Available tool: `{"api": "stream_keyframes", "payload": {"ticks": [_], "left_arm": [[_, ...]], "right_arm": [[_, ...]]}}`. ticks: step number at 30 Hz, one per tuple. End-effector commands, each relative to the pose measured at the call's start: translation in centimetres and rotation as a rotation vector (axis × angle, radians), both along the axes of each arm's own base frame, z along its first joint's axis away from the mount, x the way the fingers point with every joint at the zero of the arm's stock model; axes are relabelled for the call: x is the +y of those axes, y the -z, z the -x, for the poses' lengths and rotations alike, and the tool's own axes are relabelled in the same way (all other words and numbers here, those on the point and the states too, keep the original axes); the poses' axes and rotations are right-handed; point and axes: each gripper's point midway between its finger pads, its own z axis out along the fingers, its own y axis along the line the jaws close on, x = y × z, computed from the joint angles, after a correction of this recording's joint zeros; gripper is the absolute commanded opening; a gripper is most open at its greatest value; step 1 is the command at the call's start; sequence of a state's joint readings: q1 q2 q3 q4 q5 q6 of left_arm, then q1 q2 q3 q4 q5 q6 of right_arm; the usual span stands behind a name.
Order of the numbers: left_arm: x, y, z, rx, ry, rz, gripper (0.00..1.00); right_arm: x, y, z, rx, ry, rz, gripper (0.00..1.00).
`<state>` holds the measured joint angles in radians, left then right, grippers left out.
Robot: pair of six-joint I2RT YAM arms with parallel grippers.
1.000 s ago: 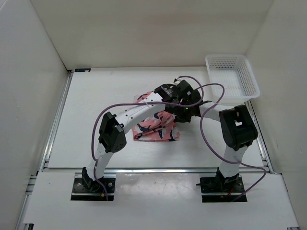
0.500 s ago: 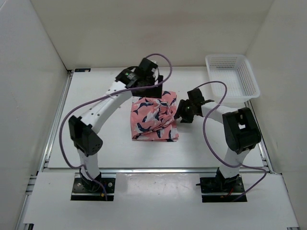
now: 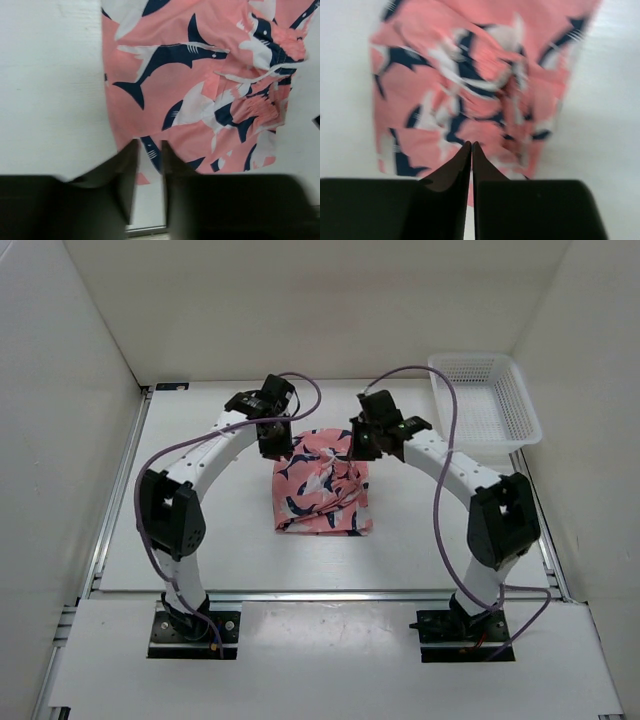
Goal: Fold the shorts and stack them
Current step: Fold the shorts
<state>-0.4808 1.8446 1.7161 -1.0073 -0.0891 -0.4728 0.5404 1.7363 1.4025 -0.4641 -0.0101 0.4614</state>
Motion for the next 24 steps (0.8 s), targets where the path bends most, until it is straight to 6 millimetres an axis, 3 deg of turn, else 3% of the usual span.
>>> {"api": "stream_keyframes", "payload": {"ticks": [1,2,5,10,13,16,19,20,21,22,23,24], "left_arm": [[-1.0,1.1,-1.4,0.001,0.009,0.076,0.28],[-1.5,2.3,-1.7,0.023,0.016,0.081,0.24],[-1.6,4.4,-3.0,0.063,0.006,0.085,0.22],[-2.6,6.5,-5.3,0.076,0.014,0.074,0.21],[-3.2,8.0,-6.0,0.097,0.018,0.077,0.21],[-3.3,9.1,-6.2,0.112,0.027,0.065,0.21],[-3.2,8.5,-6.3,0.099,0.036,0.066,0.21],[-3.3,7.8,-6.3,0.087,0.036,0.072,0.21],[-3.1,7.0,-6.5,0.065,0.032,0.069,0.21],[-2.9,4.9,-6.4,0.028,0.029,0.077,0.21],[-2.9,3.6,-6.4,0.005,0.03,0.088,0.26],[-2.5,2.7,-6.0,-0.01,0.037,0.079,0.29]], "right_arm": [[2.3,2.6,-0.1,0.089,-0.087,-0.002,0.04],[3.0,2.1,-1.1,0.071,-0.087,-0.013,0.04],[3.9,4.5,-3.3,0.14,-0.049,-0.044,0.02],[1.1,9.4,-6.1,0.177,0.149,0.097,0.0],[0.1,12.1,-6.2,0.209,0.205,0.16,0.0],[0.1,12.3,-6.2,0.22,0.214,0.161,0.0],[0.3,10.2,-6.2,0.191,0.209,0.13,0.0],[0.4,7.7,-6.3,0.152,0.209,0.103,0.02],[0.4,6.6,-6.0,0.142,0.203,0.085,0.14],[0.5,4.8,-6.3,0.102,0.193,0.066,0.24],[0.4,1.5,-6.1,0.045,0.186,0.033,0.36],[0.2,-0.2,-5.9,0.011,0.175,0.022,0.64]]}}
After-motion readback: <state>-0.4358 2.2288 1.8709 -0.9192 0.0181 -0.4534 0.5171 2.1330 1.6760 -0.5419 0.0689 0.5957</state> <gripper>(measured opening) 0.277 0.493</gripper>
